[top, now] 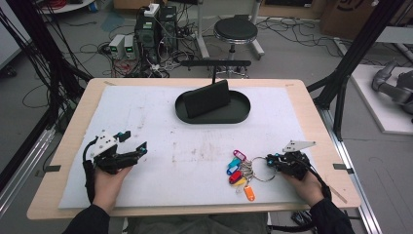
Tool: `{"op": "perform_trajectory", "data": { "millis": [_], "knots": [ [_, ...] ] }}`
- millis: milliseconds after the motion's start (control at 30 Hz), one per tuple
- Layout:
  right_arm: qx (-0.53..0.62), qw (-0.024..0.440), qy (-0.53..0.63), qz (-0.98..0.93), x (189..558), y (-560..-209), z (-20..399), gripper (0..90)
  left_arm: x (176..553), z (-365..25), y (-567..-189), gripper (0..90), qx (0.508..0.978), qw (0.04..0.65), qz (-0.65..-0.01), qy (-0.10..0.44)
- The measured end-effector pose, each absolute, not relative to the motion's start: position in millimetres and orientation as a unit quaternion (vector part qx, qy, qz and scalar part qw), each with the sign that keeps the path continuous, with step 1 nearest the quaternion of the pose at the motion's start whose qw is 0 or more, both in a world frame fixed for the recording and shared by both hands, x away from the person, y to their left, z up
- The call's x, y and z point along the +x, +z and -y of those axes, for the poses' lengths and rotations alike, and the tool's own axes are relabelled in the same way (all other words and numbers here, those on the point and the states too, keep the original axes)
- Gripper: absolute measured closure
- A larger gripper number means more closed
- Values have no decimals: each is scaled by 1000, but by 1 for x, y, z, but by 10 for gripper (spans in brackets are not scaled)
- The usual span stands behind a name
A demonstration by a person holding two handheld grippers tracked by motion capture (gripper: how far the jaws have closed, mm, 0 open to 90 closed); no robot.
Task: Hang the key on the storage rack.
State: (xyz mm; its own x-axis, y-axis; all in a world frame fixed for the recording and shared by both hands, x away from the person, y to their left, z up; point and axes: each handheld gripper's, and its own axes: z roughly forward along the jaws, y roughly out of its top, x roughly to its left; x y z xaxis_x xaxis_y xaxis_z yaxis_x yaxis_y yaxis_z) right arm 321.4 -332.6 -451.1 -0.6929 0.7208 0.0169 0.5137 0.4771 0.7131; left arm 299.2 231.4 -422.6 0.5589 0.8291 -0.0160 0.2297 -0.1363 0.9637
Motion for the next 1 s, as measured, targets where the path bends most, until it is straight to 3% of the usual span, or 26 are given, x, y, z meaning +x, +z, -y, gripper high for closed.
{"op": "perform_trajectory", "data": {
  "millis": [67,533,1000],
  "knots": [
    [371,141,361,-844,322,-451,334,872,299,-231,-423,248,701,537,-378,279],
    [397,168,421,-798,323,-431,348,879,302,-225,-426,256,709,531,-371,277],
    [370,186,458,-787,317,-407,323,879,302,-222,-426,259,714,531,-365,275]
  ]
}}
